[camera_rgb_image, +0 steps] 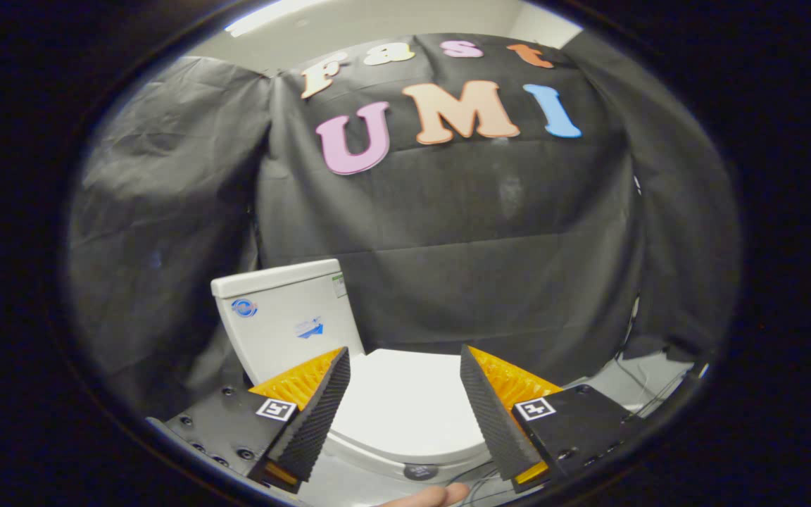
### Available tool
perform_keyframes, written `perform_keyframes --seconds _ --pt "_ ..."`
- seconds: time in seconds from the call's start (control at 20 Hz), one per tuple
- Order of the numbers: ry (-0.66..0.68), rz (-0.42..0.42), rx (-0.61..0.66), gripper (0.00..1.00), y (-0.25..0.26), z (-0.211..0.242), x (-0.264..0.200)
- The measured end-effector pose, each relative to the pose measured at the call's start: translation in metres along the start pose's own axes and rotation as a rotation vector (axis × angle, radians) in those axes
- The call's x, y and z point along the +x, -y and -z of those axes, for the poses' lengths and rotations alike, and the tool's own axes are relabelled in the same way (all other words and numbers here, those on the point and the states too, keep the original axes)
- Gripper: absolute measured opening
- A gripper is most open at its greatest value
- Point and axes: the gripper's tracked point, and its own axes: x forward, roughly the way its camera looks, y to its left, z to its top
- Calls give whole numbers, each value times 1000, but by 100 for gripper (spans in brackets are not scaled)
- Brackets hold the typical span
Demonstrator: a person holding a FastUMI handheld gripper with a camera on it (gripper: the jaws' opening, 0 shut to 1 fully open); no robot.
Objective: Open the toilet lid.
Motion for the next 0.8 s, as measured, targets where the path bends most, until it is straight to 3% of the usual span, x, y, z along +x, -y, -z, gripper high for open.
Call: perform_keyframes --seconds 0.35,0.5,0.8 --pt "-54 95 206 98 -15 68 23" --pt "-125 224 290 98 14 107 18" --pt "-120 324 690 98 39 154 -3"
